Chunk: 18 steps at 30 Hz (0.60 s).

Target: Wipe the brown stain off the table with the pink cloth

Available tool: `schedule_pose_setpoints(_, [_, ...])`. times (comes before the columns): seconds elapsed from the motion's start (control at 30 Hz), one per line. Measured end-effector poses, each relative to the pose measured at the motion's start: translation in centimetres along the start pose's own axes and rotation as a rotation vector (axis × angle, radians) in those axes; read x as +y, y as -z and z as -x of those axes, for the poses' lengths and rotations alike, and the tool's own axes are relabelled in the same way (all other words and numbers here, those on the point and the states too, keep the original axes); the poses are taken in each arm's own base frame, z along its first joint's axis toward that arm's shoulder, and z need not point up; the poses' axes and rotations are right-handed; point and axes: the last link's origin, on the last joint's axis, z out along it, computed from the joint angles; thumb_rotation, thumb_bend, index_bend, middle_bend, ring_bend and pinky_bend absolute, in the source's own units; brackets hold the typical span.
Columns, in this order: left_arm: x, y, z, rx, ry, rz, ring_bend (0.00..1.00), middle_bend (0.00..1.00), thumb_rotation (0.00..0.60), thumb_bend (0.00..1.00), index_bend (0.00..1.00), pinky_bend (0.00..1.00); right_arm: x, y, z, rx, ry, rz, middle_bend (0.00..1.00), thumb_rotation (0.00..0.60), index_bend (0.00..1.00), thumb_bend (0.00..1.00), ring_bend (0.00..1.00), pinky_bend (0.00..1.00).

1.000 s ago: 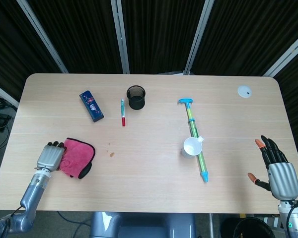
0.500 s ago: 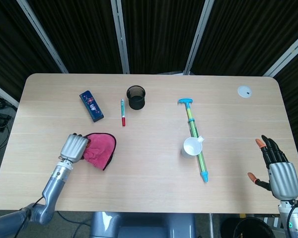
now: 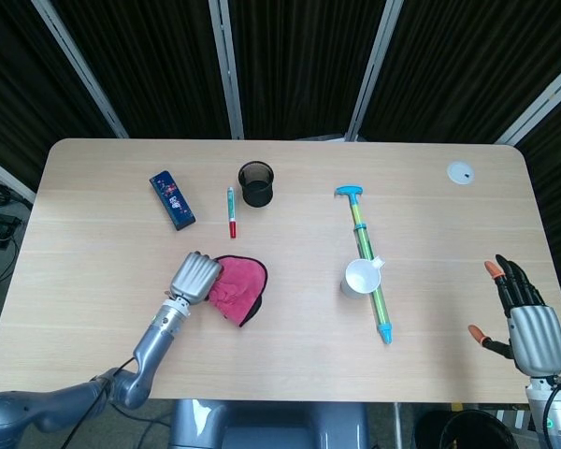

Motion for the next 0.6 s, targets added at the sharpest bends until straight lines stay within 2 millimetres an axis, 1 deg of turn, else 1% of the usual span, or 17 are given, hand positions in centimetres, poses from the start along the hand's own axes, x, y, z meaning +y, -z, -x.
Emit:
schedule_pose_setpoints(0.13, [0.0,-0.5,0.3,-0.018,-0.037,0.003,0.54,0.64,0.6,0.5,0.88,0.53,0.0,0.0,0.0,0.002,0.0,0.0,0.0,0.6,0.06,0.1,0.0,0.22])
schedule_pose_setpoints(0.33, [-1.5,-0.5,0.9,-0.052,-0.077,-0.029,0.54,0.64,0.6,0.5,0.88,0.53,0.0,0.1,-0.1,0.007,0.0,0.0,0.0,0.6,0.06,0.1,0.0,0.22])
schedule_pose_setpoints(0.43, [-2.7,-0.1,1.2,-0.06,-0.097,-0.047,0.55,0.64,0.6,0.5,0.88,0.53,0.0,0.1,-0.1,0.006,0.004,-0.002,0.0,0.6,0.06,0.1,0.0,0.22])
schedule_pose_setpoints(0.5, [-3.8,0.4,1.4,-0.068,-0.114,-0.064,0.55,0.64,0.6,0.5,0.88,0.53,-0.1,0.1,-0.1,0.006,0.006,-0.005,0.0,0.6,0.06,0.1,0.0,0.22])
schedule_pose_setpoints(0.6, [-6.3,1.7,1.7,-0.081,-0.142,-0.1,0.55,0.64,0.6,0.5,0.88,0.53,-0.2,0.1,0.0,0.005,0.012,-0.012,0.0,0.6,0.06,0.1,0.0,0.22])
